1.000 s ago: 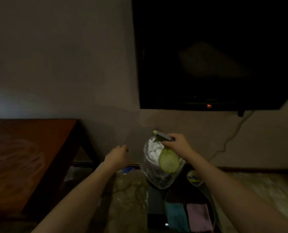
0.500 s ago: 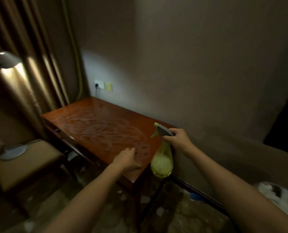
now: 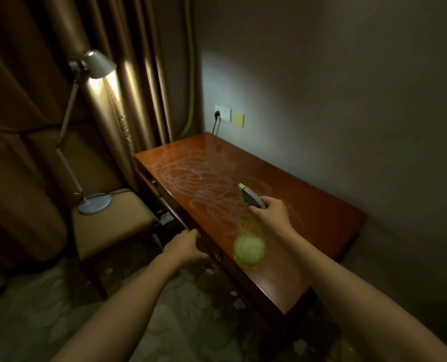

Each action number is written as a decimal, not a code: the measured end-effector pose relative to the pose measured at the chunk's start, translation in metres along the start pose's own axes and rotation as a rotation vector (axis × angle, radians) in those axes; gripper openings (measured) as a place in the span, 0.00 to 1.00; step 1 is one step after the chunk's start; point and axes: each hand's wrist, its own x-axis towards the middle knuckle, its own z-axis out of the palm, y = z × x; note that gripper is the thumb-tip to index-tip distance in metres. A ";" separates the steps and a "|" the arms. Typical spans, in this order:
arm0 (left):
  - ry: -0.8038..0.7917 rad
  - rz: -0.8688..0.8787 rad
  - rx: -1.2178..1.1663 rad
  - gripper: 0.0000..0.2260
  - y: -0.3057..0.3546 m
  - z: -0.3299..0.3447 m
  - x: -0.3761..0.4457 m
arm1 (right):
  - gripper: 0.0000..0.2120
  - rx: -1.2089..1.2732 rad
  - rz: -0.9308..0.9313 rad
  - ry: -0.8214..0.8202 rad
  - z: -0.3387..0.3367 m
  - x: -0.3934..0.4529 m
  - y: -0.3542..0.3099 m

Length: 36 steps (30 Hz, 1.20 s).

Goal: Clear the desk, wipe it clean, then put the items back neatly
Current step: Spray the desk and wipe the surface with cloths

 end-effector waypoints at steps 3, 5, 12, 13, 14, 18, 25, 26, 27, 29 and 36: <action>-0.028 0.020 -0.013 0.27 -0.006 0.003 0.046 | 0.06 0.006 0.008 0.012 0.025 0.042 0.009; -0.051 0.045 0.001 0.29 -0.007 0.001 0.087 | 0.04 -0.002 -0.003 0.001 0.041 0.080 0.015; -0.229 0.071 -0.018 0.36 0.003 -0.010 0.246 | 0.06 -0.036 -0.006 -0.084 0.098 0.214 0.043; -0.233 0.070 -0.040 0.35 0.003 -0.012 0.265 | 0.07 -0.036 0.005 -0.095 0.104 0.230 0.046; -0.222 0.066 -0.074 0.35 0.003 -0.014 0.282 | 0.07 -0.028 0.016 -0.109 0.110 0.244 0.048; -0.148 0.020 -0.276 0.35 -0.004 -0.012 0.330 | 0.06 0.014 0.060 -0.105 0.128 0.287 0.047; -0.117 0.098 -0.498 0.30 -0.016 -0.003 0.399 | 0.05 0.017 0.041 -0.116 0.143 0.340 0.033; -0.128 0.109 -0.526 0.27 -0.009 -0.019 0.398 | 0.05 0.012 0.046 -0.103 0.144 0.349 0.031; -0.158 0.116 -0.549 0.24 -0.008 -0.025 0.406 | 0.04 0.010 0.056 -0.086 0.145 0.357 0.030; -0.203 0.159 -0.540 0.24 -0.007 -0.036 0.425 | 0.05 -0.010 0.079 -0.057 0.145 0.373 0.026; -0.274 0.205 -0.621 0.23 -0.011 -0.053 0.490 | 0.13 -0.144 0.111 -0.178 0.160 0.420 0.027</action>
